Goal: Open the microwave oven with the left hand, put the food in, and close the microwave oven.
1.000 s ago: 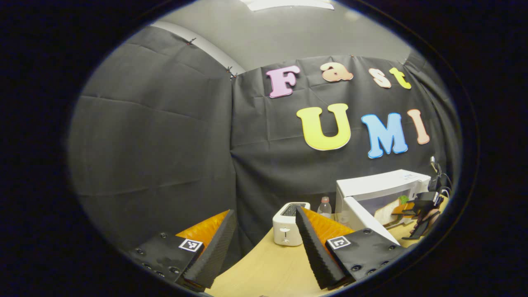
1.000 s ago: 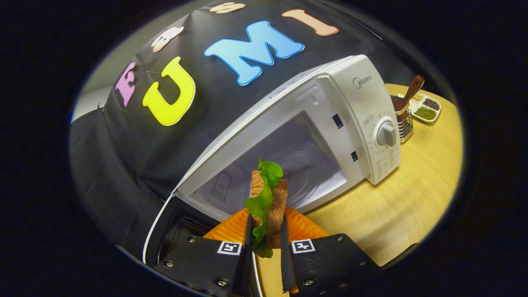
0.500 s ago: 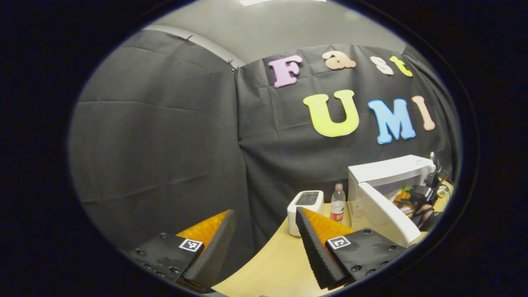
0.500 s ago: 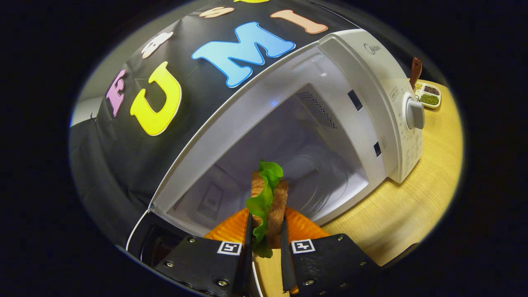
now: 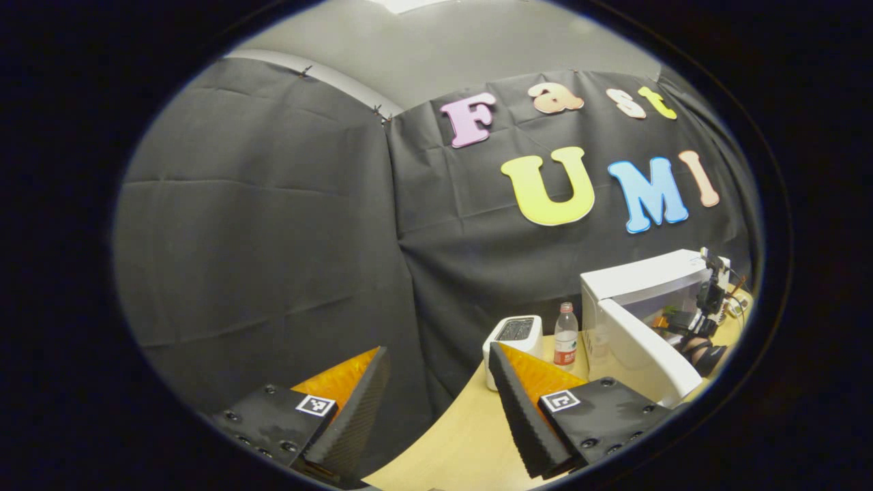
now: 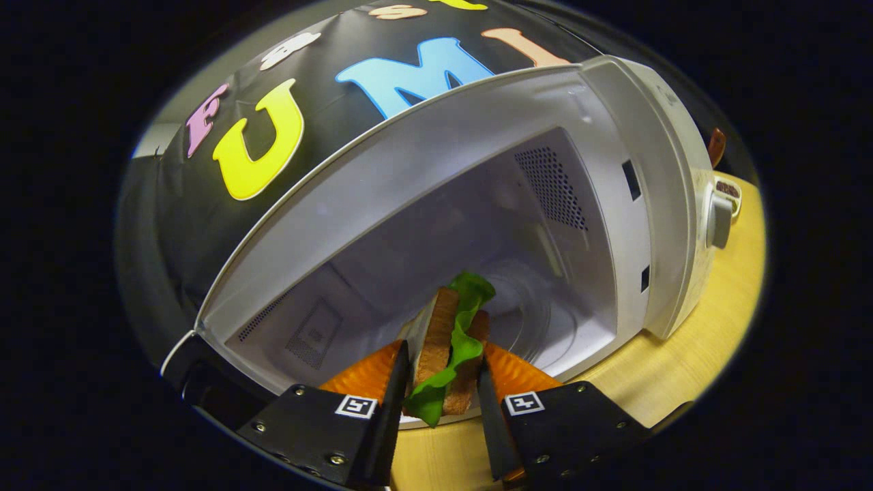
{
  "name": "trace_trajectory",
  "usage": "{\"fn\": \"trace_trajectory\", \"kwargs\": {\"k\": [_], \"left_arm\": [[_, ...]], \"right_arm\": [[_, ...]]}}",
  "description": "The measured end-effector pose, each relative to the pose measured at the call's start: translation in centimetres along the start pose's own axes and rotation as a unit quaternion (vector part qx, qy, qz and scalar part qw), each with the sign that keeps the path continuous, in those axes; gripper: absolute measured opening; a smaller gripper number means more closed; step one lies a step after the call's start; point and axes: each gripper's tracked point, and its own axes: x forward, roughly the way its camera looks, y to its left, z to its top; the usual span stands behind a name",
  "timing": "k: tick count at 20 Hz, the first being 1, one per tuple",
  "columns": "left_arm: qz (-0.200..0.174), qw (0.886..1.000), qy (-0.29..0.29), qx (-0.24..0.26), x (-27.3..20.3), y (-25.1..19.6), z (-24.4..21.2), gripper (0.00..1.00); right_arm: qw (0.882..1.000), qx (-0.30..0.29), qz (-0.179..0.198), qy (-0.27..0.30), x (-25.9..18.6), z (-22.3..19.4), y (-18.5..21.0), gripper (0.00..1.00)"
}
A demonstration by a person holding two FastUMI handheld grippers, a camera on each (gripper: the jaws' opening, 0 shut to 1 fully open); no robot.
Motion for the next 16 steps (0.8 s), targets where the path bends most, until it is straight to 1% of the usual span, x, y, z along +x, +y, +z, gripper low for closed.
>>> {"fn": "trace_trajectory", "kwargs": {"k": [1,2,3,6,7,11,16], "left_arm": [[0.001,1.0,0.0,-0.002,0.0,0.0,0.0,0.94],[0.001,1.0,-0.001,-0.003,0.0,-0.1,0.1,0.94],[0.0,1.0,-0.002,-0.004,-0.1,-0.1,0.2,0.94],[-0.006,1.0,-0.009,-0.009,-0.1,-0.3,0.3,0.94],[-0.009,1.0,-0.009,-0.012,-0.1,-0.4,0.2,0.92],[-0.019,0.999,-0.019,-0.032,0.5,-2.4,-0.3,0.93],[-0.033,0.999,-0.019,-0.032,0.3,-4.6,-2.1,0.94]], "right_arm": [[1.0,-0.014,-0.009,0.002,0.1,0.2,-0.4,0.54],[1.0,-0.022,-0.019,0.005,0.1,0.2,-1.0,0.63],[0.999,-0.027,-0.028,0.008,0.2,0.3,-1.6,0.67],[0.997,-0.06,-0.045,-0.002,-0.5,1.5,-2.9,0.98],[0.996,-0.073,-0.044,-0.008,-1.0,2.1,-3.1,0.98],[0.99,-0.133,-0.031,-0.028,-4.2,4.2,-3.3,0.98],[0.98,-0.186,0.003,-0.064,-11.3,7.5,-2.8,0.98]]}}
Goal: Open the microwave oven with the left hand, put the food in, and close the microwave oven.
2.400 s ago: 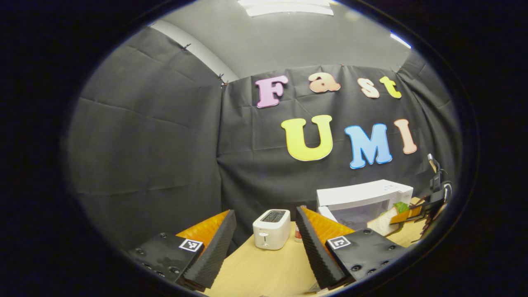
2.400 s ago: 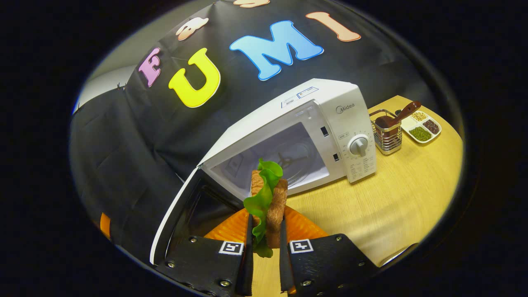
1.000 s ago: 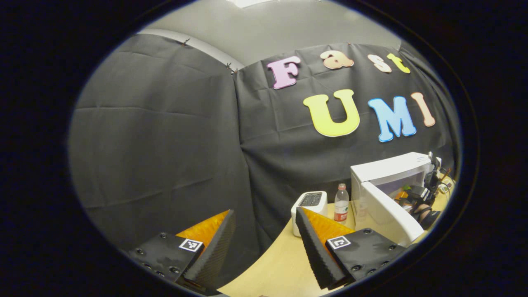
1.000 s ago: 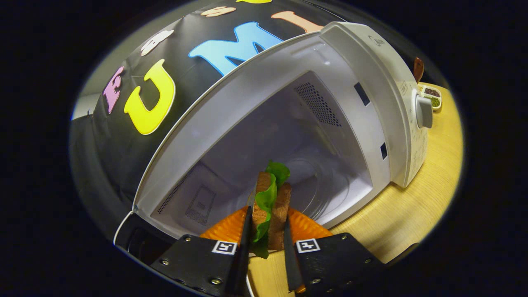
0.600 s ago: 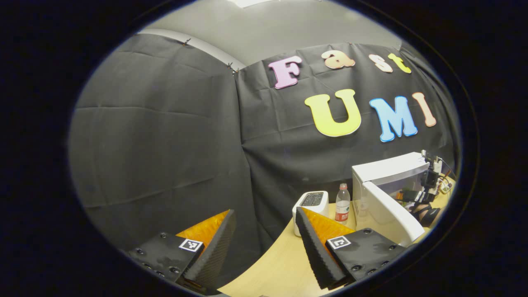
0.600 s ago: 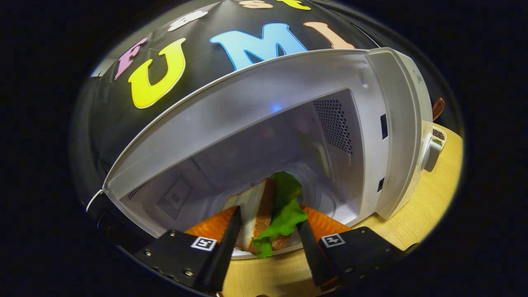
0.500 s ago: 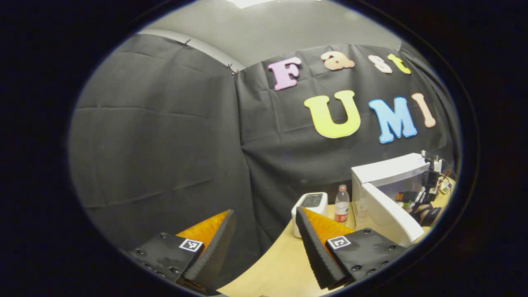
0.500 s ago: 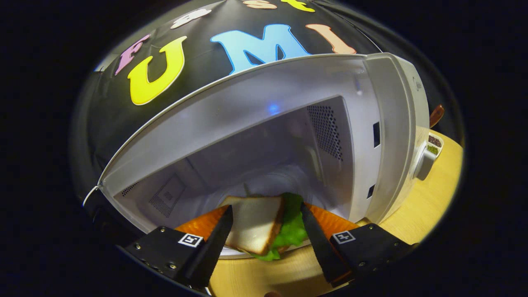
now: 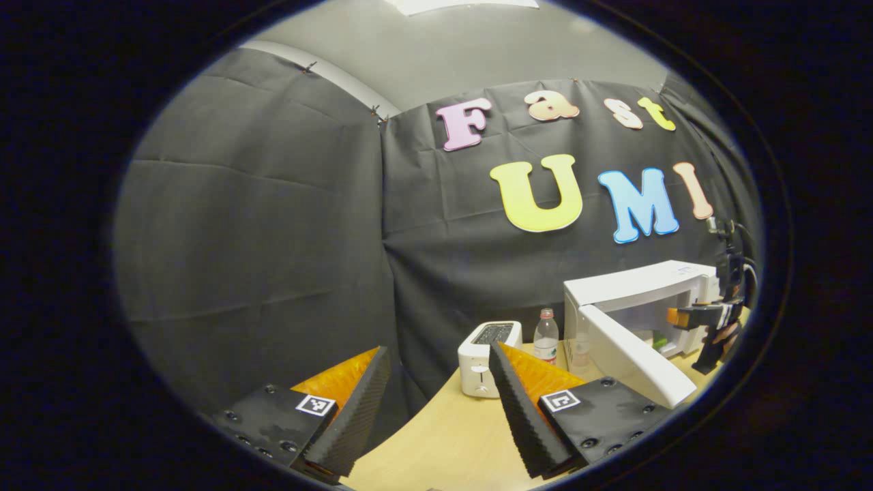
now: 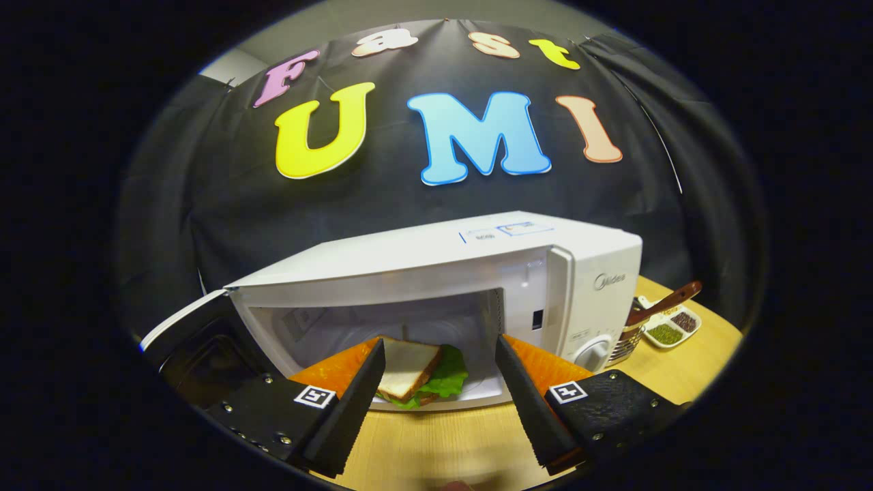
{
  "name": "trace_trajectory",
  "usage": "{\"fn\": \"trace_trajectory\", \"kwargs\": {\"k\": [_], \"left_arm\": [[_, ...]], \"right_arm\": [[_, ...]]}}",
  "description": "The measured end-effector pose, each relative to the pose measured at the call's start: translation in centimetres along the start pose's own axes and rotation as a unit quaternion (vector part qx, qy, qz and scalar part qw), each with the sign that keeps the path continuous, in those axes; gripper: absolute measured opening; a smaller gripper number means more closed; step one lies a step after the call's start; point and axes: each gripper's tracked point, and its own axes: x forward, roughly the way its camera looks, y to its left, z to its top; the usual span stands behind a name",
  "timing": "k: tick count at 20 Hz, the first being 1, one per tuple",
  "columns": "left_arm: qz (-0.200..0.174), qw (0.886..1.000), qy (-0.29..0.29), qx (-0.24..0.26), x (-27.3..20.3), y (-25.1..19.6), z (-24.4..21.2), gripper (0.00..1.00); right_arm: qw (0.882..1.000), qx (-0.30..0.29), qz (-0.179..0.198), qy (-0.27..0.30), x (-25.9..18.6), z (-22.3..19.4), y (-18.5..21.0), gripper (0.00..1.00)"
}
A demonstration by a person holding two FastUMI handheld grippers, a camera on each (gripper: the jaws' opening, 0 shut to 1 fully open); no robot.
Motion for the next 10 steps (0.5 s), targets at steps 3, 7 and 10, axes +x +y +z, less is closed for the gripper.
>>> {"fn": "trace_trajectory", "kwargs": {"k": [3,7,10], "left_arm": [[-0.004,1.0,0.012,-0.012,0.0,-1.1,-1.5,0.92],[-0.01,0.999,0.024,-0.025,-0.9,-2.3,-2.6,0.93],[-0.013,0.999,0.032,-0.019,-2.2,-3.4,-3.3,0.94]], "right_arm": [[1.0,-0.008,0.002,-0.026,-3.9,2.7,-1.6,0.98],[0.998,0.002,-0.004,-0.056,-8.4,5.8,-4.5,0.98],[0.998,-0.008,-0.006,-0.07,-11.3,7.4,-6.9,0.98]]}}
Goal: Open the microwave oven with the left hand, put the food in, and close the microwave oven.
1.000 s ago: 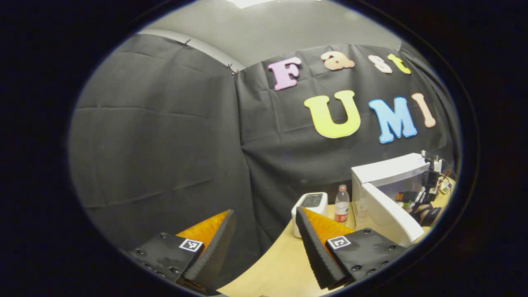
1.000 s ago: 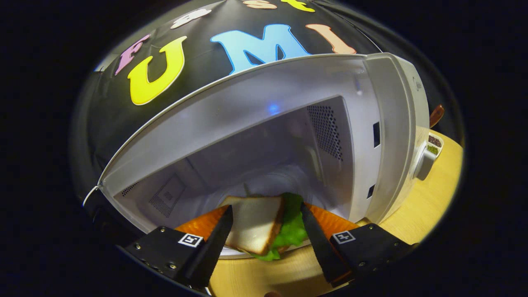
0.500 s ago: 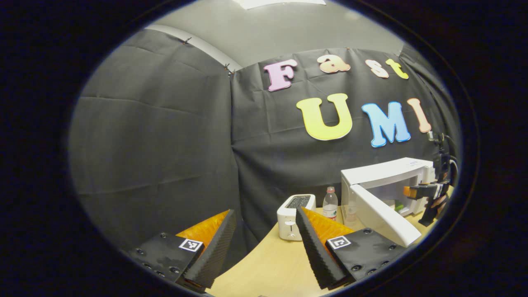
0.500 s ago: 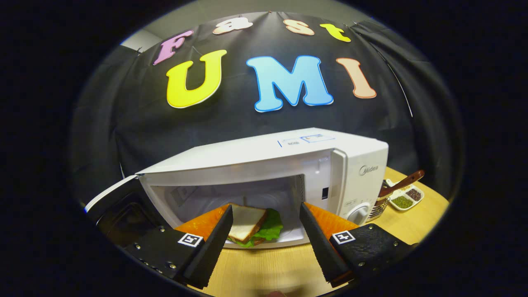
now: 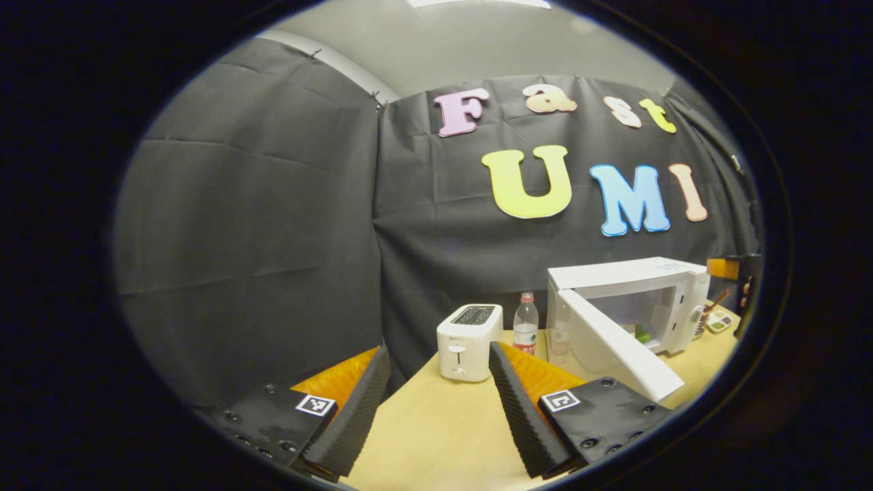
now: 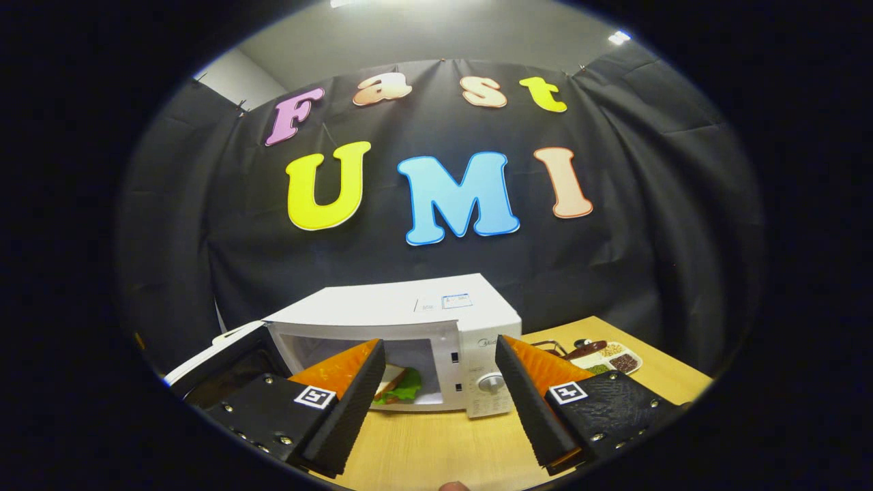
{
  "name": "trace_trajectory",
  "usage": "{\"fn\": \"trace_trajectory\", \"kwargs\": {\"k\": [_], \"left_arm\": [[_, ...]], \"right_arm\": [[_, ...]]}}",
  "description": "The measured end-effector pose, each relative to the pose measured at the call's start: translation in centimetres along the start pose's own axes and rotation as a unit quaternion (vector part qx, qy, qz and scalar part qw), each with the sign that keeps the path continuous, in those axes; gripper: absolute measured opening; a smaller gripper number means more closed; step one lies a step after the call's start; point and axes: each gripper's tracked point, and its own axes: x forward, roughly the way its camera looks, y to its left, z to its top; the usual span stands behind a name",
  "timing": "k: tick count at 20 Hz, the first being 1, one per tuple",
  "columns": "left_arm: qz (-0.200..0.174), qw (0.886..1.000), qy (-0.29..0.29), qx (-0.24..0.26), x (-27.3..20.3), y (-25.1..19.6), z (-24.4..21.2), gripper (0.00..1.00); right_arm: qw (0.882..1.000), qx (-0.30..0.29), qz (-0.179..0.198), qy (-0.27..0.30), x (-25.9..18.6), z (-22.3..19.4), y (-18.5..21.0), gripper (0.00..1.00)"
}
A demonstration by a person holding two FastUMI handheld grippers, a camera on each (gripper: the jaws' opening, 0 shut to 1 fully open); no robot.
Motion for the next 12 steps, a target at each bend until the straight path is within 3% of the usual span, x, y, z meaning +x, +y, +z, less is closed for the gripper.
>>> {"fn": "trace_trajectory", "kwargs": {"k": [2,3,9,10,12], "left_arm": [[-0.005,1.0,0.007,0.001,-0.9,-0.8,-0.7,0.93],[-0.007,1.0,0.016,0.001,-1.0,-1.2,-1.7,0.89],[-0.051,0.995,0.077,-0.021,-2.5,-5.1,-6.2,0.43],[-0.05,0.995,0.085,-0.021,-2.5,-5.1,-6.8,0.43],[-0.052,0.994,0.093,-0.032,-3.0,-6.1,-7.4,0.2]], "right_arm": [[1.0,0.002,-0.007,-0.004,-1.5,1.0,-1.6,0.93],[1.0,0.01,-0.011,-0.008,-2.3,1.7,-2.4,0.98],[0.998,0.039,-0.011,-0.04,-5.6,6.0,-4.9,0.98],[0.998,0.044,-0.01,-0.045,-6.2,6.4,-5.0,0.98],[0.997,0.048,-0.005,-0.054,-7.2,7.5,-5.0,0.98]]}}
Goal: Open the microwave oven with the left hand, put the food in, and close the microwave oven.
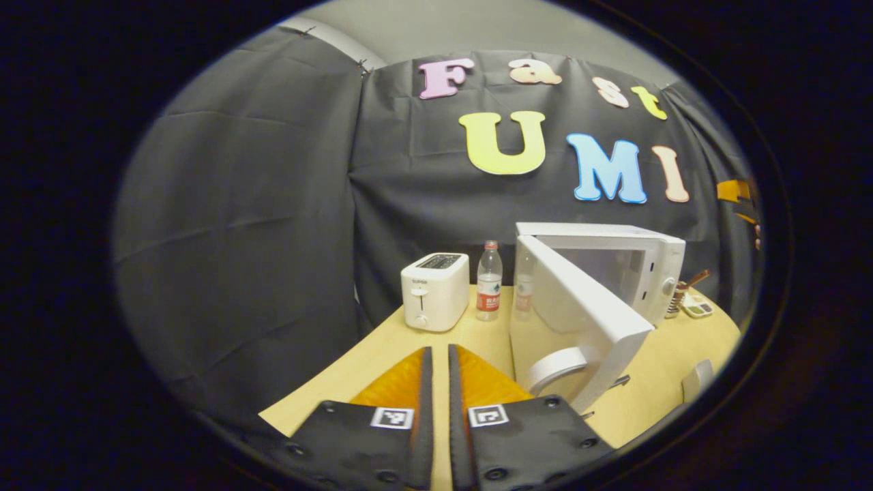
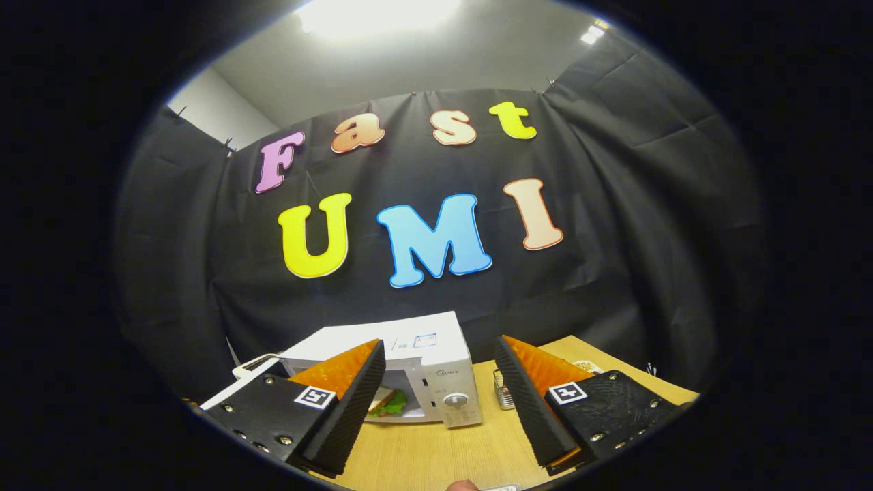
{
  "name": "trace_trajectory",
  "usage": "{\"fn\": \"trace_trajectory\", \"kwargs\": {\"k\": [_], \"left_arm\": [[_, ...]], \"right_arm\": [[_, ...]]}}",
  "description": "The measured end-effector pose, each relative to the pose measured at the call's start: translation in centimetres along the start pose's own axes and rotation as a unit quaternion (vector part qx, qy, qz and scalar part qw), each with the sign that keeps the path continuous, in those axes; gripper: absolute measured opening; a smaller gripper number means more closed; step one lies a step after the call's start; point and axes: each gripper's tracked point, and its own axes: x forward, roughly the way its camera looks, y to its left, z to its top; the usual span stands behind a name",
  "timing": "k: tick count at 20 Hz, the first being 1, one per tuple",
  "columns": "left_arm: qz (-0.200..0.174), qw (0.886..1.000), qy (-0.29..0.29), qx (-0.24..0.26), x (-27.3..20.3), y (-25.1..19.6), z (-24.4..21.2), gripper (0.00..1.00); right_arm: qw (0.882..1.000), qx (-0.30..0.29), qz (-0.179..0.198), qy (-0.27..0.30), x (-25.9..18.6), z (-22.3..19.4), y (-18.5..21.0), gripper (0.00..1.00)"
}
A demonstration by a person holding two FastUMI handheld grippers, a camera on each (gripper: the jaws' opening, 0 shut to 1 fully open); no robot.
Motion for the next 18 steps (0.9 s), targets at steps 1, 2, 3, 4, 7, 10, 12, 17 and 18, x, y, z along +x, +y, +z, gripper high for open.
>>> {"fn": "trace_trajectory", "kwargs": {"k": [1,2,3,4,7,10,12,17,18], "left_arm": [[-0.013,1.0,0.006,-0.008,-0.2,-0.7,-0.4,0.06],[-0.026,0.999,0.011,-0.014,-0.7,-1.2,-0.9,0.07],[-0.031,0.999,0.016,-0.02,-0.4,-1.4,-2.2,0.07],[-0.039,0.999,0.024,-0.021,-1.0,-2.0,-1.9,0.07],[-0.037,0.999,0.031,-0.009,-0.3,-2.9,-2.4,0.07],[-0.036,0.999,0.029,0.012,-0.5,-3.9,-2.0,0.06],[-0.042,0.999,0.03,0.011,-0.7,-4.7,-2.0,0.07],[-0.05,0.998,0.031,0.021,-1.0,-7.4,-1.8,0.07],[-0.053,0.998,0.031,0.022,-1.2,-8.2,-1.9,0.07]], "right_arm": [[1.0,-0.004,0.002,-0.003,-0.4,0.4,-0.1,0.97],[1.0,-0.01,0.004,-0.004,-0.8,0.5,-0.2,0.98],[1.0,-0.016,0.009,-0.005,-1.3,0.7,-0.1,0.98],[1.0,-0.02,0.014,-0.006,-1.8,1.0,-0.1,0.98],[1.0,-0.021,0.02,-0.013,-3.0,1.6,-0.6,0.98],[0.999,-0.027,0.022,-0.004,-4.2,1.2,-1.7,0.98],[0.999,-0.026,0.02,-0.001,-4.9,1.1,-2.8,0.98],[0.999,-0.035,0.015,0.022,-6.4,0.2,-6.0,0.98],[0.999,-0.035,0.014,0.025,-6.8,0.2,-6.6,0.98]]}}
